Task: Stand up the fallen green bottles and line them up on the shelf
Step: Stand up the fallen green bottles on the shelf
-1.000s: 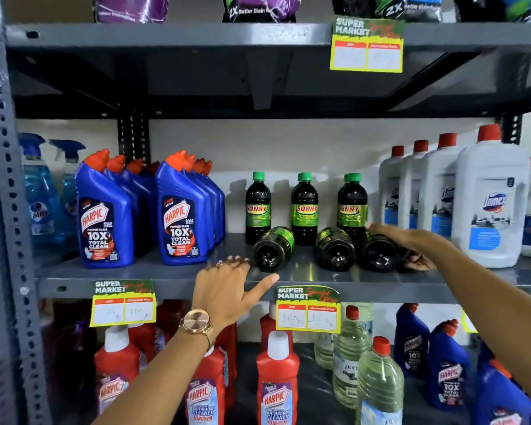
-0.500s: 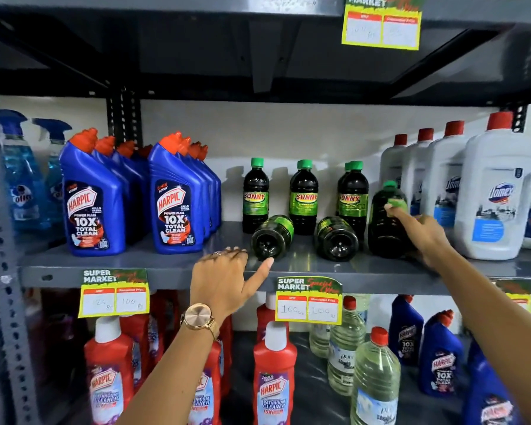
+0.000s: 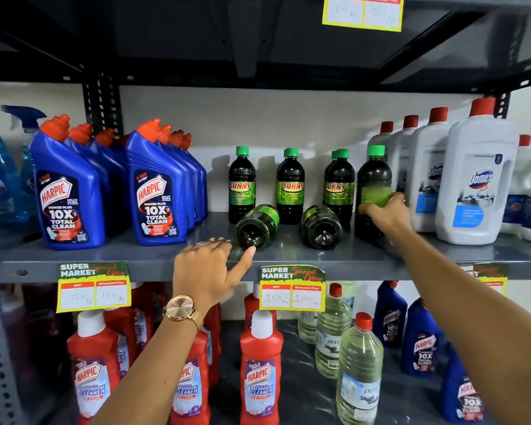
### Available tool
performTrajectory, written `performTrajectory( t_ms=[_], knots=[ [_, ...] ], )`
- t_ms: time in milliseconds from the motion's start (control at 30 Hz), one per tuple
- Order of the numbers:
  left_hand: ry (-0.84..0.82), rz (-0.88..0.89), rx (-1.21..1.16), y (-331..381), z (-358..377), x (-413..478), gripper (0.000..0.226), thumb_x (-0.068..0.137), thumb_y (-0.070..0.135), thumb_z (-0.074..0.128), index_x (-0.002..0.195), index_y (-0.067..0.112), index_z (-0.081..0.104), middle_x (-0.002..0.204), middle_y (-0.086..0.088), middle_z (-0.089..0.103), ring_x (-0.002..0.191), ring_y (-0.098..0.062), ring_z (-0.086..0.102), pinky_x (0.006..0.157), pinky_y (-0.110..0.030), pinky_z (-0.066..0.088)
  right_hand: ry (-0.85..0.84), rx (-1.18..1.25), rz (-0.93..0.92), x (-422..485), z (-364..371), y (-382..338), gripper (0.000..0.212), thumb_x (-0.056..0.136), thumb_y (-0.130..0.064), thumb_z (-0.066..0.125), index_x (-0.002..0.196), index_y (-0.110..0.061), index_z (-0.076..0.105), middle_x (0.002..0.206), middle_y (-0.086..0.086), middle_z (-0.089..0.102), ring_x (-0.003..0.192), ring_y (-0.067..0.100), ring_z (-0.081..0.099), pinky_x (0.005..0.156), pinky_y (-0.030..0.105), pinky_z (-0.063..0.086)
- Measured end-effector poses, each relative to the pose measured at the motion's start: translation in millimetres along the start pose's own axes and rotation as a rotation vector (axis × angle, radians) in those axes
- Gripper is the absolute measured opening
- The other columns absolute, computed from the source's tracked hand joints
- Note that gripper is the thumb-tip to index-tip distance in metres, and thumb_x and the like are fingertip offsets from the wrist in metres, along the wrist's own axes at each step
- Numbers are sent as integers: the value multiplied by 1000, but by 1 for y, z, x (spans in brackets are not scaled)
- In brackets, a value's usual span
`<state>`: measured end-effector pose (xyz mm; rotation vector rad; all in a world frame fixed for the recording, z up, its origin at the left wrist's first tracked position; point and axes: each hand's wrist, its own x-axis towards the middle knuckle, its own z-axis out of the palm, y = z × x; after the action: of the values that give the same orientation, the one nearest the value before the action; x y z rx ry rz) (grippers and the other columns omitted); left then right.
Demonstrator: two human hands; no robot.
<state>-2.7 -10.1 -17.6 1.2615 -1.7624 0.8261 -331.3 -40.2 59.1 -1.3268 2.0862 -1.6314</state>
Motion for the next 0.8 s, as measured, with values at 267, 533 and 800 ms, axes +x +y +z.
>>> performTrajectory(
  t_ms=[267, 533, 800],
  knots=[
    [-4, -2, 0, 1, -1, 0, 76, 90, 66, 13, 65, 19, 67, 61, 2, 67, 56, -20, 64, 48, -25, 41, -13, -103, -55, 6, 5, 17, 70, 73, -36, 79, 124, 1, 49, 122, 22, 58, 105, 38, 57, 88, 42, 49],
    [-4, -4, -8, 2, -2, 0, 80, 90, 67, 12, 69, 18, 71, 67, 2, 72, 61, -19, 67, 51, -28, 49, -116, -13, -68, 9, 9, 18, 43, 83, -28, 66, 111, 3, 56, 108, 18, 59, 93, 29, 52, 77, 32, 39],
    [13, -7, -19, 3, -3, 1, 81, 91, 67, 12, 68, 17, 72, 68, 1, 74, 65, -19, 70, 53, -28, 50, -100, -45, -110, 10, 12, 21, 76, 60, -47, 86, 117, -3, 59, 115, 18, 65, 105, 33, 62, 90, 38, 51]
  ],
)
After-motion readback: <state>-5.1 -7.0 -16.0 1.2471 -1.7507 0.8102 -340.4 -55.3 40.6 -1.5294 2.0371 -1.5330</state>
